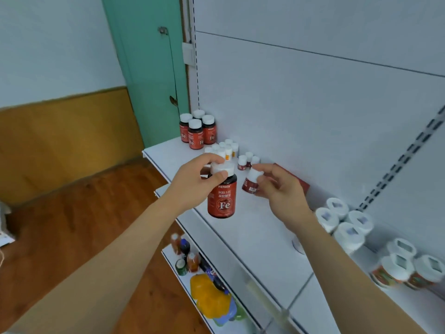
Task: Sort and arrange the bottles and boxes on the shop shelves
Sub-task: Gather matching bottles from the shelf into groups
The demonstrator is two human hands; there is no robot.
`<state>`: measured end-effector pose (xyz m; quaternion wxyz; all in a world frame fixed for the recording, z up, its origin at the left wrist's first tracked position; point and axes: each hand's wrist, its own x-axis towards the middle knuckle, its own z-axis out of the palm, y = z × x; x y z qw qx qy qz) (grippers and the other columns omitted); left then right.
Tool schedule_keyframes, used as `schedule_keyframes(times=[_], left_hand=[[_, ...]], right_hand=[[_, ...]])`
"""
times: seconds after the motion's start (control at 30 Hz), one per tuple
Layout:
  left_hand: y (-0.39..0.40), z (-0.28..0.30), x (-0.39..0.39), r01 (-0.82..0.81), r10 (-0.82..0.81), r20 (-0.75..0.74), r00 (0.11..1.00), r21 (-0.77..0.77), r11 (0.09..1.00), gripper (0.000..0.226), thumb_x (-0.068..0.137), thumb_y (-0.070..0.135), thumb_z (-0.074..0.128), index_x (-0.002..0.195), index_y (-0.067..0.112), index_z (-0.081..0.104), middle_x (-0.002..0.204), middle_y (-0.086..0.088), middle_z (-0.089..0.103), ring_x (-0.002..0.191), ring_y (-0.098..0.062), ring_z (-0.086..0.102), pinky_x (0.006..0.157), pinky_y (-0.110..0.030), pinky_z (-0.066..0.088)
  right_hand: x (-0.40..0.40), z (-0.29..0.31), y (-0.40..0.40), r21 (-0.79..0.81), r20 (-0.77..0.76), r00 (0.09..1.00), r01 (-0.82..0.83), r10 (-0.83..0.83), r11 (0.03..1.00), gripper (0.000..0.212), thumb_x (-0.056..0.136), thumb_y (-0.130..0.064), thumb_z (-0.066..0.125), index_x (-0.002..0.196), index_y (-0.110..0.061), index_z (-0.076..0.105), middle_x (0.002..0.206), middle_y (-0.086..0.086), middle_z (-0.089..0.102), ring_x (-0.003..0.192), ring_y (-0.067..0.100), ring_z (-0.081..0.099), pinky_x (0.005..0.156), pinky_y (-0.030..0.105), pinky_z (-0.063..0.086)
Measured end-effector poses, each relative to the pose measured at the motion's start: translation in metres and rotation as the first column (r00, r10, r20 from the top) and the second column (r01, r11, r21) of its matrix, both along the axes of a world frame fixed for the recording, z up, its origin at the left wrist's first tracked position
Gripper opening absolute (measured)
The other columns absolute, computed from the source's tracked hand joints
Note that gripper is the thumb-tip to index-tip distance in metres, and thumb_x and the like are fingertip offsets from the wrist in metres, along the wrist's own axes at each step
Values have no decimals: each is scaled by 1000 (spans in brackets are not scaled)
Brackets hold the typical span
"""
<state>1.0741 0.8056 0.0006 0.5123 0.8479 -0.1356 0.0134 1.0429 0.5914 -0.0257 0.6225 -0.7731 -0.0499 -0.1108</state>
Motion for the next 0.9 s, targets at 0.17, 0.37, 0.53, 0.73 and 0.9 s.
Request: schedule_keyframes(times=[0.17,0.37,0.53,0.73,0.9], left_hand=[[16,-4,71,47,-47,6,999,-7,999,23,90,33,68,112,35,62,118,14,62,101,-1,60,82,-22,52],[34,-13,159,176,-175,23,984,-27,984,22,87,37,69,109,38,63,115,19,64,103,-3,62,88,-26,52],[44,-12,222,364,-364,25,931,-55,930,20,88,39,69,105,43,61,116,19,64,106,-2,61,92,-30,52],[56,-10,267,543,-543,25,839,-21,839,22,89,35,68,110,37,61,113,21,63,102,2,61,89,-28,53],[52,-12,283,636,-636,25,772,-27,771,23,89,35,68,112,35,61,115,20,63,103,2,61,88,-24,51]], right_hand=[[61,3,19,24,-65,997,-31,32,999,40,99,-7,52,105,-41,72,108,13,66,102,27,66,77,28,57],[119,2,38,-5,-131,989,63,-64,998,36,99,-5,49,106,-31,73,112,10,68,100,25,68,79,34,60],[152,2,54,-147,-129,950,267,-286,952,21,95,-19,60,104,-36,69,93,5,75,88,31,70,82,54,57],[168,-4,77,-393,-140,832,450,-536,802,26,93,-26,61,110,-45,64,93,-5,69,71,22,65,66,41,58],[164,-9,82,-617,-58,762,481,-645,623,19,88,-18,63,106,-19,69,81,-1,66,68,19,60,66,30,52]])
